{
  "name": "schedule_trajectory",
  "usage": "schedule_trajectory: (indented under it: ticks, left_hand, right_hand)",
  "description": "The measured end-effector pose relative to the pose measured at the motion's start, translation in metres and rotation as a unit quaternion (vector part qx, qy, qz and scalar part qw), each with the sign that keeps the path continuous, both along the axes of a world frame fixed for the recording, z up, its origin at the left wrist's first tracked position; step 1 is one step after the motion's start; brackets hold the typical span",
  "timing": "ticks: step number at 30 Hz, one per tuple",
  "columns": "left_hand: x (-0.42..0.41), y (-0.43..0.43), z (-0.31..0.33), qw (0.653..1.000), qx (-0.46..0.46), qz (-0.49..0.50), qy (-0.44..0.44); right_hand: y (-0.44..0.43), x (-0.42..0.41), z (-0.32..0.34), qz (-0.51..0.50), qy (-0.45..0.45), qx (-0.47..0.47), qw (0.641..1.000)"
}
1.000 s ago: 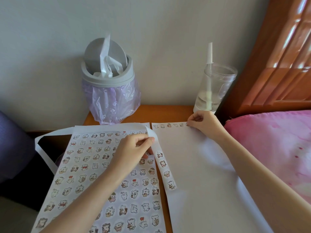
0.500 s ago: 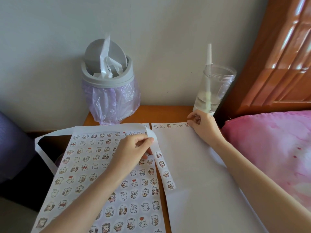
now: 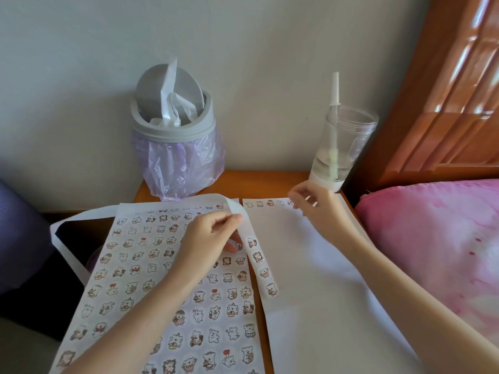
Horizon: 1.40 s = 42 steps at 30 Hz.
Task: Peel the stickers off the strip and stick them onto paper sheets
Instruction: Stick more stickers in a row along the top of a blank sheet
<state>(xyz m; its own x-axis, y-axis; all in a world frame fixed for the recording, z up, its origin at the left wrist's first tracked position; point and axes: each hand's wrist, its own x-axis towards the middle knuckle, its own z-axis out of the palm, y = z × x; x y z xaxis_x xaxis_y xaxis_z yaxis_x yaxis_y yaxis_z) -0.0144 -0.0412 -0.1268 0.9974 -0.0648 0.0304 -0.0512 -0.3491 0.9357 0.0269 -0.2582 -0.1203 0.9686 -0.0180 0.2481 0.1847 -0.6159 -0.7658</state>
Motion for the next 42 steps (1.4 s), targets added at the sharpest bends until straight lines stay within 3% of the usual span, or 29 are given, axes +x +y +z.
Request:
schedule_trajectory:
  ticks: [5, 19, 33, 38, 42]
  left_hand:
    - [0.000, 0.000, 0.002, 0.999, -0.042, 0.021, -0.011]
    - [-0.004, -0.004, 0.008, 0.996, -0.081, -0.045, -0.003]
    - [-0.001, -0.005, 0.005, 0.998, -0.043, -0.037, 0.007]
    - [-0.002, -0.005, 0.004, 0.999, -0.032, -0.034, 0.012]
    - [-0.004, -0.004, 0.005, 0.999, 0.016, -0.034, 0.001]
  right_hand:
    - [0.041, -0.042, 0.016, 0.139, 0.073, 0.014, 0.987]
    - [0.049, -0.048, 0.010, 0.116, 0.054, 0.069, 0.989]
    - [0.048, -0.054, 0.008, 0.110, 0.001, -0.019, 0.994]
    - [0.036, -0.049, 0.017, 0.123, 0.032, 0.054, 0.990]
    - [0.006, -0.029, 0.025, 0.068, 0.050, 0.117, 0.990]
